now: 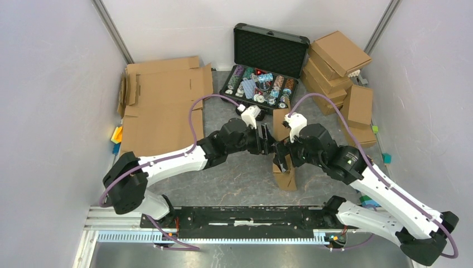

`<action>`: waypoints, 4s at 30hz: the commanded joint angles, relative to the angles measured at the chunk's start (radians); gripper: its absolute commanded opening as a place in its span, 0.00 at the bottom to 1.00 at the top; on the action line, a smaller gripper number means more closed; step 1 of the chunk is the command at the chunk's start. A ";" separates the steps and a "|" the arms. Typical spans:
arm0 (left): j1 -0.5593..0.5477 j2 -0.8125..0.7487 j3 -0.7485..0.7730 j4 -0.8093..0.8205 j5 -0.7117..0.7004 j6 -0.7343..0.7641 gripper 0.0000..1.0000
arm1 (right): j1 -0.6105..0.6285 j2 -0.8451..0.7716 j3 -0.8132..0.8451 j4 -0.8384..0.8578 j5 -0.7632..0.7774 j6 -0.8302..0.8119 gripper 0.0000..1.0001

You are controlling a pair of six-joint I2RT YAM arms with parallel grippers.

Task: Fold the paper box

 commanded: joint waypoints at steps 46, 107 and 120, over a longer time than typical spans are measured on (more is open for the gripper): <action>-0.130 -0.089 0.002 -0.099 0.079 0.064 0.88 | 0.003 -0.329 -0.120 0.001 0.272 0.113 0.88; -0.187 0.216 0.286 -0.464 0.016 0.208 0.81 | 0.003 -0.266 0.089 -0.156 0.691 0.108 0.98; -0.123 0.165 0.323 -0.436 0.087 0.212 0.88 | -0.011 0.018 0.267 0.007 1.055 0.004 0.39</action>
